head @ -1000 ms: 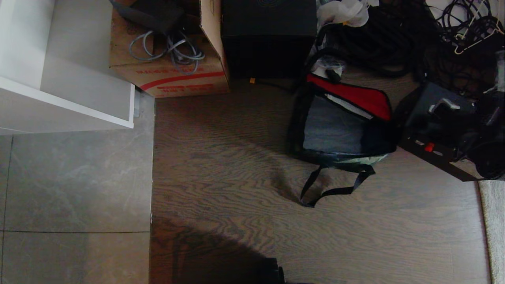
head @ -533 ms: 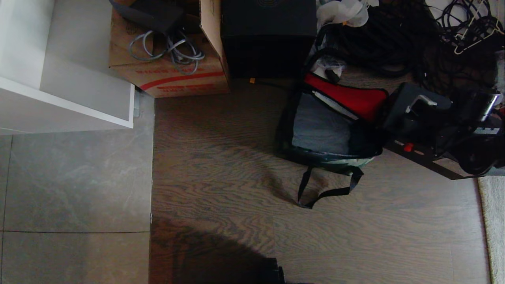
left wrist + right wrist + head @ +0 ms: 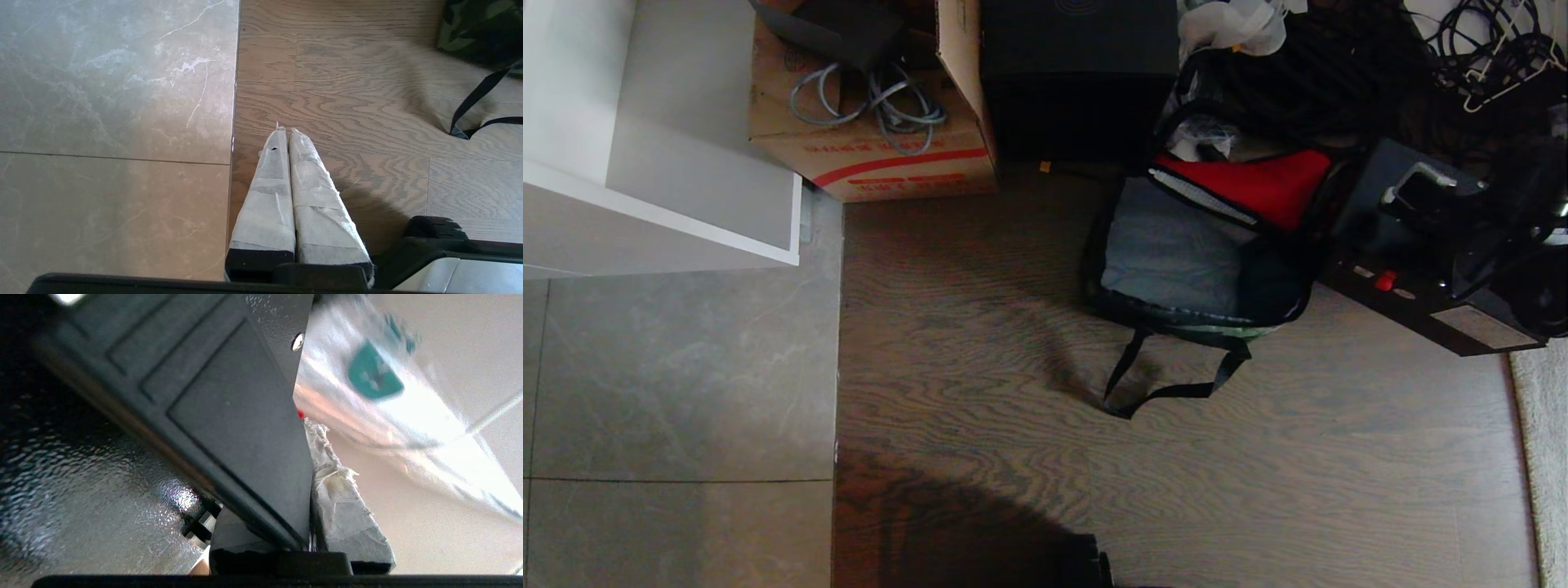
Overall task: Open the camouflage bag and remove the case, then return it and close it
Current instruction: Release the handle
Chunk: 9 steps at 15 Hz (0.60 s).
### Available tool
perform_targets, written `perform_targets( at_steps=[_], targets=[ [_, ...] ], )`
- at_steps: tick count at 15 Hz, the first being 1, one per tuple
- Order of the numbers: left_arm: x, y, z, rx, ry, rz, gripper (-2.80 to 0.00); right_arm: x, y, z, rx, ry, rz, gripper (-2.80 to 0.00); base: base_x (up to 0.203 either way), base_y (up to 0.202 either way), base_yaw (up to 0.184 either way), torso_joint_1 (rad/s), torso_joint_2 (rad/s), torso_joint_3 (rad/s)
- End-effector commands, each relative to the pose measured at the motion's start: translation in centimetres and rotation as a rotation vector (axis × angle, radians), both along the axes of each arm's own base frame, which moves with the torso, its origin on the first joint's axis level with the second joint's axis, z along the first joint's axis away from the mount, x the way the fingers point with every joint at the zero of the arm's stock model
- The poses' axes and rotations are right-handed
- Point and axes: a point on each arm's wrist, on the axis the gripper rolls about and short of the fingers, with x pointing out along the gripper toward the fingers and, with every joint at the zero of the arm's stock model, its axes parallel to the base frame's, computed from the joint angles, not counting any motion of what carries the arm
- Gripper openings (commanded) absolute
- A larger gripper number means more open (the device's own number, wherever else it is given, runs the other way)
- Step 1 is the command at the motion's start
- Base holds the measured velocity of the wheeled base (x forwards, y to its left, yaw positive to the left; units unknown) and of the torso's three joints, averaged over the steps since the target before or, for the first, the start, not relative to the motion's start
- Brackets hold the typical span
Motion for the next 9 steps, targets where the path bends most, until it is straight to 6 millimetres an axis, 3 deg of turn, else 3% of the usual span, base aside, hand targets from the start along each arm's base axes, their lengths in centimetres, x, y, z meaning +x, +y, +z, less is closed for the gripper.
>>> perform_targets(
  at_steps=[1, 4, 9],
  targets=[
    [0.1, 0.0, -0.2, -0.001, 0.007, 0.000, -2.80, -2.8, -0.4, 3.1, 0.002, -0.040, -0.028, -2.80, 0.000, 0.000, 0.000, 0.000, 0.00, 0.000],
    [0.1, 0.0, -0.2, -0.001, 0.007, 0.002, -2.80, -5.4, -0.2, 5.1, 0.042, -0.051, -0.029, -2.80, 0.000, 0.000, 0.000, 0.000, 0.00, 0.000],
    [0.1, 0.0, -0.2, -0.001, 0.007, 0.002, -2.80, -6.9, -1.0, 6.2, 0.050, -0.068, -0.065, -2.80, 0.000, 0.000, 0.000, 0.000, 0.00, 0.000]
  ],
)
